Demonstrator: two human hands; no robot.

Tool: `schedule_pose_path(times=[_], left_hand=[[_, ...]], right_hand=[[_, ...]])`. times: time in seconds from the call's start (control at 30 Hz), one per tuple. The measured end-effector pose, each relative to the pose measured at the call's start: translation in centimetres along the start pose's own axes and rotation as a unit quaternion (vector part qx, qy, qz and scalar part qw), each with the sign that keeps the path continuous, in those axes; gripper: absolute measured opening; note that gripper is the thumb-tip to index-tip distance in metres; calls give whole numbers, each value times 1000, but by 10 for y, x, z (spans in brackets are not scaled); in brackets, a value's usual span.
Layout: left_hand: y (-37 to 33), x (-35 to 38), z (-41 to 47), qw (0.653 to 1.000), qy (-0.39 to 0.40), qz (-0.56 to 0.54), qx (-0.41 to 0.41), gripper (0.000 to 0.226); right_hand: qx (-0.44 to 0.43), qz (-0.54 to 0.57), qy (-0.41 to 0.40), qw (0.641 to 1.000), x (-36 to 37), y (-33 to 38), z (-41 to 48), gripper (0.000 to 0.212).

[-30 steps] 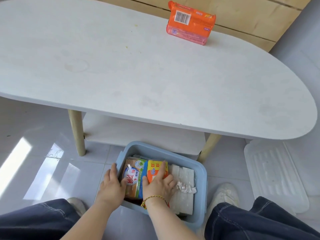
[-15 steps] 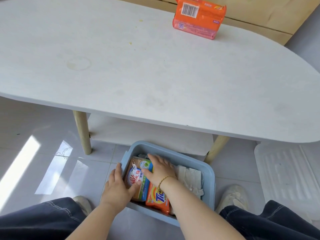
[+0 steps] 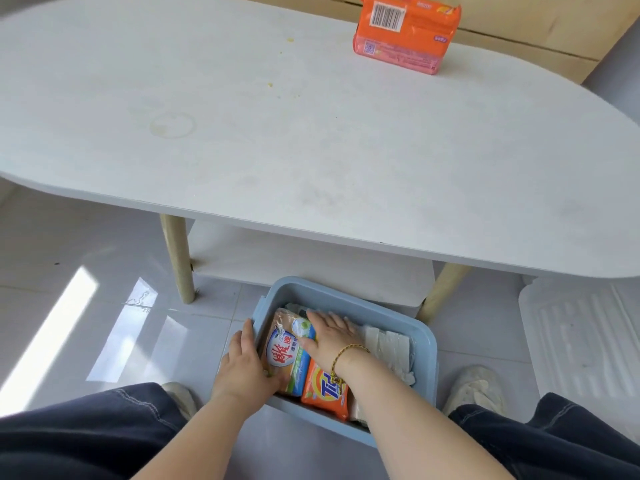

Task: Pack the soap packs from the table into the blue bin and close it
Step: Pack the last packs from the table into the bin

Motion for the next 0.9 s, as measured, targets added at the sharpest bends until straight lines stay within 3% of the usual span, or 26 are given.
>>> schedule_pose_path(times=[0.13,0.23,0.33,0.43,0.53,0.6,0.63,0.73,0.9], left_hand=[[1,-5,-5,1000,14,5,-21,96],[-16,-30,-21,998,-52,27,-7,77],[-63,-66,-50,981,-153,48,112,56],[-121,-86,-91,943,-189,95,257,42],[-176,-109,-150,875,-218,113,418,23],[-196,-130,-167,847,-234,97,466,30],[-202,-145,-168,840,-251,87,473,32],[-214,-194,-151,836,-315,83,441,39],[-212,-247,-85,877,-335,102,330,37]], right_hand=[[-13,12,-86,996,-34,-1,-40,53],[-55,26,-138,988,-70,14,-82,40],[-128,25,-199,971,-115,38,-132,31],[-184,10,-296,937,-173,55,-183,21],[-211,-59,-468,856,-241,60,-239,11],[-179,-87,-535,821,-278,50,-255,10],[-144,-83,-549,819,-296,40,-254,14],[-34,-67,-503,861,-338,3,-226,35],[17,-10,-461,887,-367,-14,-169,48]])
Point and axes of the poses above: each hand's wrist, its own z-axis towards the middle knuckle, its own x-axis out of the palm, y = z × x, the point moved 9 cm from there along z, towards the middle knuckle
